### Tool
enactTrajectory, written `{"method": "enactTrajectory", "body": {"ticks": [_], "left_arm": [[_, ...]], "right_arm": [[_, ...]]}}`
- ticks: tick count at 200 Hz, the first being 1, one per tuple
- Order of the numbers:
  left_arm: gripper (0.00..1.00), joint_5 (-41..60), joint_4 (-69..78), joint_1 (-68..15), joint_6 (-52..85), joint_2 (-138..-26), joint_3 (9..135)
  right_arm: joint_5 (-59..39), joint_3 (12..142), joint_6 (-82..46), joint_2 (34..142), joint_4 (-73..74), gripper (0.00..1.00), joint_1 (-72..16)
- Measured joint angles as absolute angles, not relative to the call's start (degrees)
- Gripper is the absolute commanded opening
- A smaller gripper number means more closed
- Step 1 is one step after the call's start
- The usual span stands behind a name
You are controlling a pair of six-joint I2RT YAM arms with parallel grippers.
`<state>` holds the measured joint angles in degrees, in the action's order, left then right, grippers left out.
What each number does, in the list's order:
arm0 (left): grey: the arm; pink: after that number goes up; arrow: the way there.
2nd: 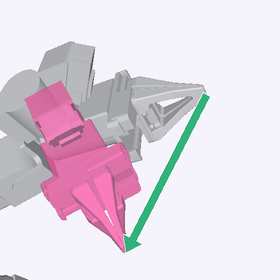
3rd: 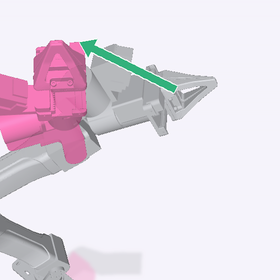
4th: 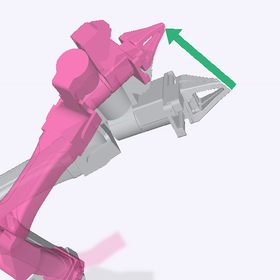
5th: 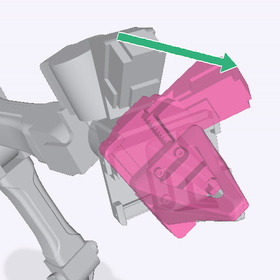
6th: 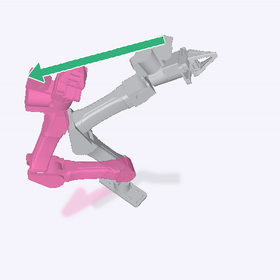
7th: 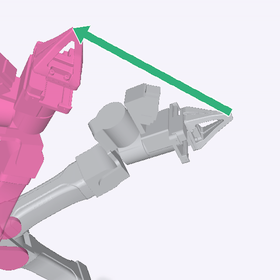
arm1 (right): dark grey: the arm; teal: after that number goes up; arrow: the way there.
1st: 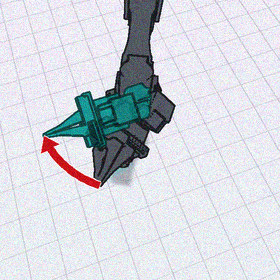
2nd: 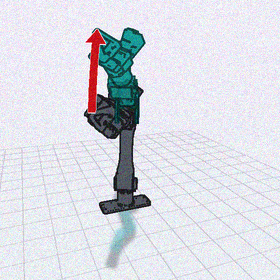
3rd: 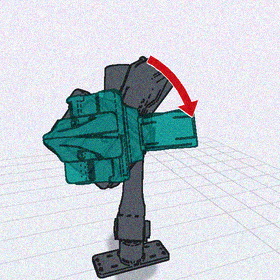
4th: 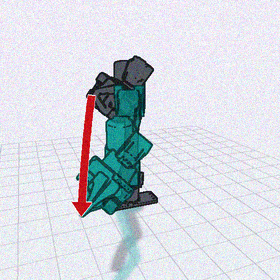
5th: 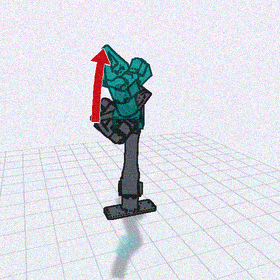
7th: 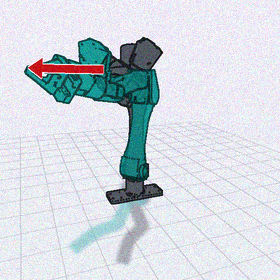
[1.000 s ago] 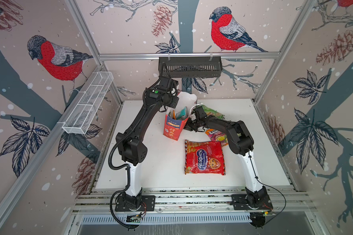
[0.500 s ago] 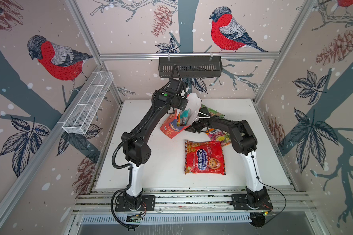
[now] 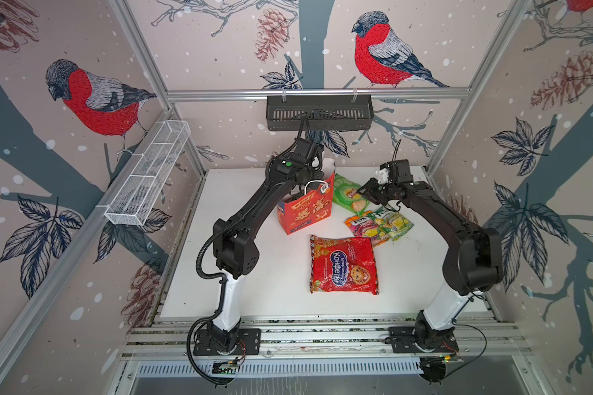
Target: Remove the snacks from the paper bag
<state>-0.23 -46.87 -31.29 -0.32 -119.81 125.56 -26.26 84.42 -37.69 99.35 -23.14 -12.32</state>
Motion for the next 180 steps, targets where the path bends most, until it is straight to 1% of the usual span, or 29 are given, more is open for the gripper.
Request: {"method": "enactTrajectory", "body": {"ticks": [21, 40, 50, 66, 86, 94, 110, 124, 141, 180], "left_arm": [[0.00, -1.0, -47.2, -31.5, 0.0, -119.9, 126.6], [0.00, -2.6, -47.5, -31.7, 0.0, -119.0, 126.7], [0.00, -3.6, -47.5, -31.9, 0.0, -118.2, 126.4], [0.00, -5.0, -47.5, -32.2, -0.1, -116.4, 125.5], [0.00, -6.5, -47.5, -32.7, -0.2, -114.5, 124.4], [0.00, -7.6, -47.3, -33.1, -0.5, -113.4, 123.3], [0.00, -9.0, -45.2, -34.4, -1.8, -110.4, 118.9], [0.00, -9.6, -43.1, -35.6, -2.6, -107.7, 114.1], [0.00, -9.9, -41.4, -35.9, -3.2, -106.8, 111.7], [0.00, -11.9, -40.2, -36.3, -3.5, -106.6, 111.1]], "right_arm": [[-25.6, 90.0, -35.7, 97.9, -23.9, 0.39, -13.1], [-25.3, 92.2, -34.4, 96.7, -24.3, 0.39, -14.0], [-25.0, 92.9, -34.3, 96.4, -25.3, 0.38, -14.7], [-23.2, 93.3, -33.9, 96.4, -28.0, 0.30, -16.1], [-21.9, 90.9, -34.0, 96.7, -30.6, 0.28, -16.2], [-20.9, 89.1, -34.2, 96.7, -31.6, 0.29, -16.0], [-20.9, 85.7, -34.4, 95.5, -32.6, 0.34, -15.8], [-21.5, 84.2, -34.5, 92.5, -32.3, 0.38, -16.1], [-21.9, 84.1, -34.5, 88.6, -29.5, 0.43, -16.1], [-21.0, 84.0, -34.3, 86.1, -27.4, 0.46, -16.5]]}}
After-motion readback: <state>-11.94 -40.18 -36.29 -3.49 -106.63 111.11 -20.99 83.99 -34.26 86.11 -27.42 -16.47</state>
